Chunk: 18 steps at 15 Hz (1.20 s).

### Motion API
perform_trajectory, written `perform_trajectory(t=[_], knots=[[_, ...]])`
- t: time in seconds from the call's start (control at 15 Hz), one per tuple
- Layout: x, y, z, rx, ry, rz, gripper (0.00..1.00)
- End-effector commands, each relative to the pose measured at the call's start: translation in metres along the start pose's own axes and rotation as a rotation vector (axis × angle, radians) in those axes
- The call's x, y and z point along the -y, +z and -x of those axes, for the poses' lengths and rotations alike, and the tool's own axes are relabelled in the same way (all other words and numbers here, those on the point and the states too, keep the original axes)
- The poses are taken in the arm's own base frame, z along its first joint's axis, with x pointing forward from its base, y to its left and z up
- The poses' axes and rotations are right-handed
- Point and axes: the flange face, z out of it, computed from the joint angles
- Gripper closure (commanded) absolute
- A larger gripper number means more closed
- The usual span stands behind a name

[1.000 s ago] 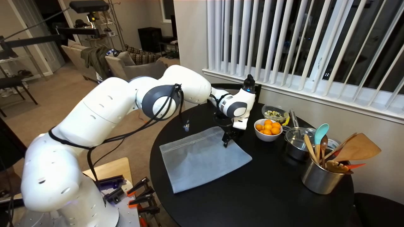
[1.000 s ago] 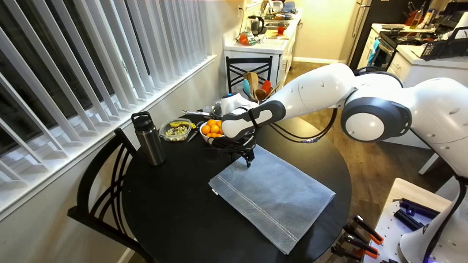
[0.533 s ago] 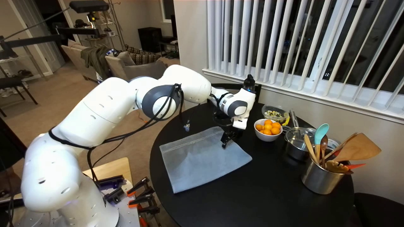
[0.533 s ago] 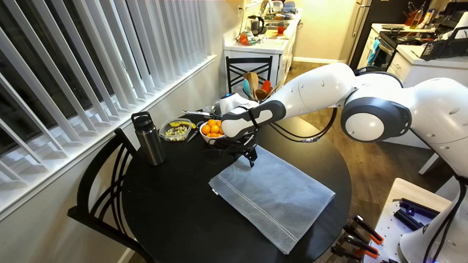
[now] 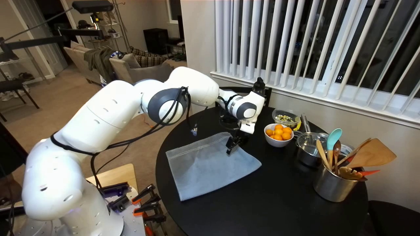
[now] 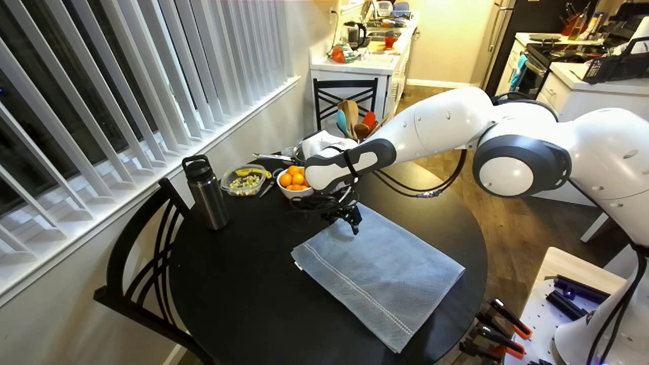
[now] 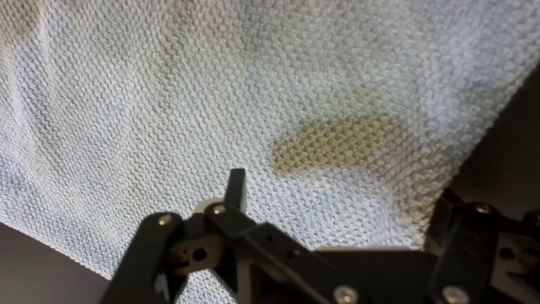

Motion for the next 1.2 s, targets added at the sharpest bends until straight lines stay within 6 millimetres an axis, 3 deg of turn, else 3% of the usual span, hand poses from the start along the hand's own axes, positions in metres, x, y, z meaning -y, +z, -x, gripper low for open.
perform_trajectory(t=[0.0, 0.67, 0.93, 1.13], knots=[[-0.007, -0.011, 0.010, -0.010, -0.030, 0.023, 0.33], [-0.013, -0.033, 0.018, -0.048, -0.027, 0.004, 0.98], [-0.016, -0.037, 0.018, -0.049, -0.022, 0.020, 0.98], [-0.014, -0.042, 0.003, -0.064, 0.002, 0.009, 0.98]])
